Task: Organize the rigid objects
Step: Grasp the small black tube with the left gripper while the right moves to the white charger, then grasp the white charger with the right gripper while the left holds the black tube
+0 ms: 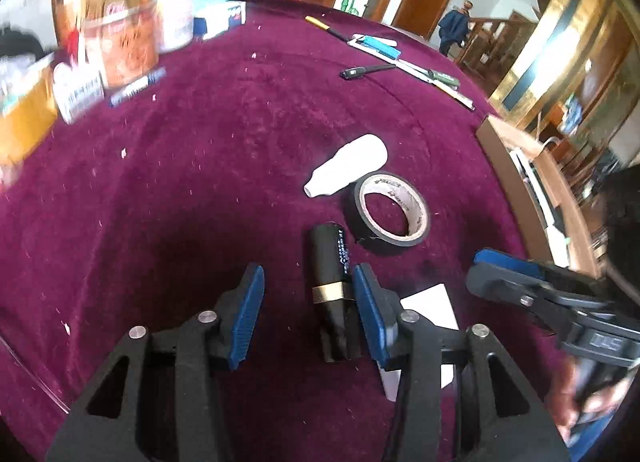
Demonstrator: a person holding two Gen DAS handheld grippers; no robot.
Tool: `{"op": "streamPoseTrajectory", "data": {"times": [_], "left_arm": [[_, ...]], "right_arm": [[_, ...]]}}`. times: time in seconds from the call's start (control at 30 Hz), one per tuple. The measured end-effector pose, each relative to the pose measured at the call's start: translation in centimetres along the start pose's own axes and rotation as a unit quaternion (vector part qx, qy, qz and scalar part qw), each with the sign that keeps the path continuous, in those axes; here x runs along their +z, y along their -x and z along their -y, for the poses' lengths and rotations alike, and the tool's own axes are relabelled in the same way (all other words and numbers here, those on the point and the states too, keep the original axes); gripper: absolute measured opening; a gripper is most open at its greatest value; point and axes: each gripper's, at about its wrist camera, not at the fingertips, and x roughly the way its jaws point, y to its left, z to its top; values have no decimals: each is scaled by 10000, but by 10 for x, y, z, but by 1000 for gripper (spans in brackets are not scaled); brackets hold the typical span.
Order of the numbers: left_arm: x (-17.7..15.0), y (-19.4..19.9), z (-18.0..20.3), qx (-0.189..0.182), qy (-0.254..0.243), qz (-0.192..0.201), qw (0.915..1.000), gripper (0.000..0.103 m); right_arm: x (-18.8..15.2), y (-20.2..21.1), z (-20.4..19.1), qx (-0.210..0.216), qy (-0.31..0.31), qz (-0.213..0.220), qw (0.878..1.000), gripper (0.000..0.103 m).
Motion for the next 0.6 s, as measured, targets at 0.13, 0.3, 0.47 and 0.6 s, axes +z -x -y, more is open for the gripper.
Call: {"op": "streamPoseTrajectory", "data": {"times": [0.13, 0.3, 0.47, 0.6], "left_arm": [[-1, 1, -9, 257, -70, 160, 9995, 15], [0, 1, -23, -22, 190, 180, 9997, 15], [-1, 1, -20, 2, 129, 238, 9996, 15], [-2, 2, -19, 32, 96, 270, 9996, 15]], "right_arm": [[-6, -10, -19, 6, 300, -134, 9995, 52], [-14, -23, -36, -109, 555, -316, 9979, 52], [-15, -29, -46, -276, 523, -504, 9970, 55], [-19, -42, -64, -815, 776, -666, 9914, 56]]}}
